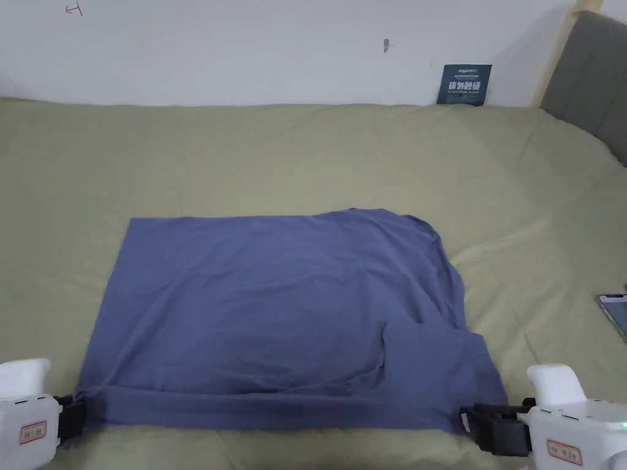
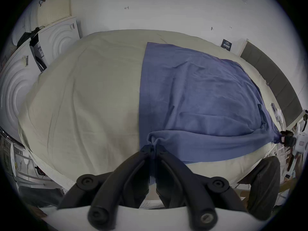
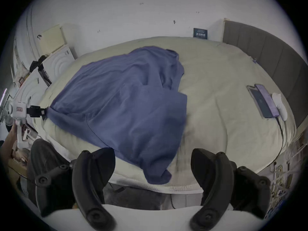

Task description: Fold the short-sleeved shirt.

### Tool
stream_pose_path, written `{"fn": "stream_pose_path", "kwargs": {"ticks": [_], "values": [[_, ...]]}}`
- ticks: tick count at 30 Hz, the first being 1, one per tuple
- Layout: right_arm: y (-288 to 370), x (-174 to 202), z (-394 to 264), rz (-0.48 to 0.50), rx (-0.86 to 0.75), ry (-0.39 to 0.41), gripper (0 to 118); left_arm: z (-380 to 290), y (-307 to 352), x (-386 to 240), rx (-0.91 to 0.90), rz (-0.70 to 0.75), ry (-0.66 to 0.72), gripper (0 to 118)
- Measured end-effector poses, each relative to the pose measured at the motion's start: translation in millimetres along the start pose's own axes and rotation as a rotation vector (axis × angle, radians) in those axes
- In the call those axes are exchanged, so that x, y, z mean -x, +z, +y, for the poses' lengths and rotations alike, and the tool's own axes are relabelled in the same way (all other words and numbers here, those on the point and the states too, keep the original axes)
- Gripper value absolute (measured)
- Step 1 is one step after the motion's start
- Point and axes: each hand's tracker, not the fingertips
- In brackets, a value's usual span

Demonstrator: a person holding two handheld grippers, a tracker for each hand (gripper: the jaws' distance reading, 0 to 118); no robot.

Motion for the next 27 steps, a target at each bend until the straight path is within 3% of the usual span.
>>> {"fn": "stream_pose_path", "kwargs": {"ticks": [3,4,5,6,7,8,9,17,27], "values": [[-7.8,-6.9,-1.4,0.031,0.022,-0.046,93,0.9,1.2,-0.6,0.003,0.001,0.002,5],[-6.7,-9.1,-1.0,0.041,0.024,-0.051,83,-0.5,2.2,-0.5,0.004,0.001,0.002,5],[-4.2,-9.8,-0.9,0.028,0.014,-0.045,56,4.4,0.0,0.6,0.006,-0.001,0.005,5],[-1.7,-9.0,0.9,-0.005,-0.007,-0.014,5,3.9,0.9,0.9,0.008,-0.002,0.006,5],[3.3,-10.9,2.3,-0.033,-0.054,-0.011,4,3.0,2.8,1.3,0.005,-0.005,0.006,5],[4.7,-13.9,5.2,0.027,0.000,-0.022,4,5.7,2.5,2.4,0.004,-0.008,0.007,5],[7.7,-14.5,8.0,0.025,-0.004,-0.023,4,8.0,3.0,3.4,0.003,-0.011,0.008,5],[23.1,-3.1,77.1,-0.004,-0.107,0.059,4,59.5,11.8,12.4,-0.041,-0.044,-0.030,5],[-54.2,-9.8,213.5,-0.036,-0.093,0.098,4,193.3,-42.9,1.2,-0.038,-0.053,-0.057,5]]}}
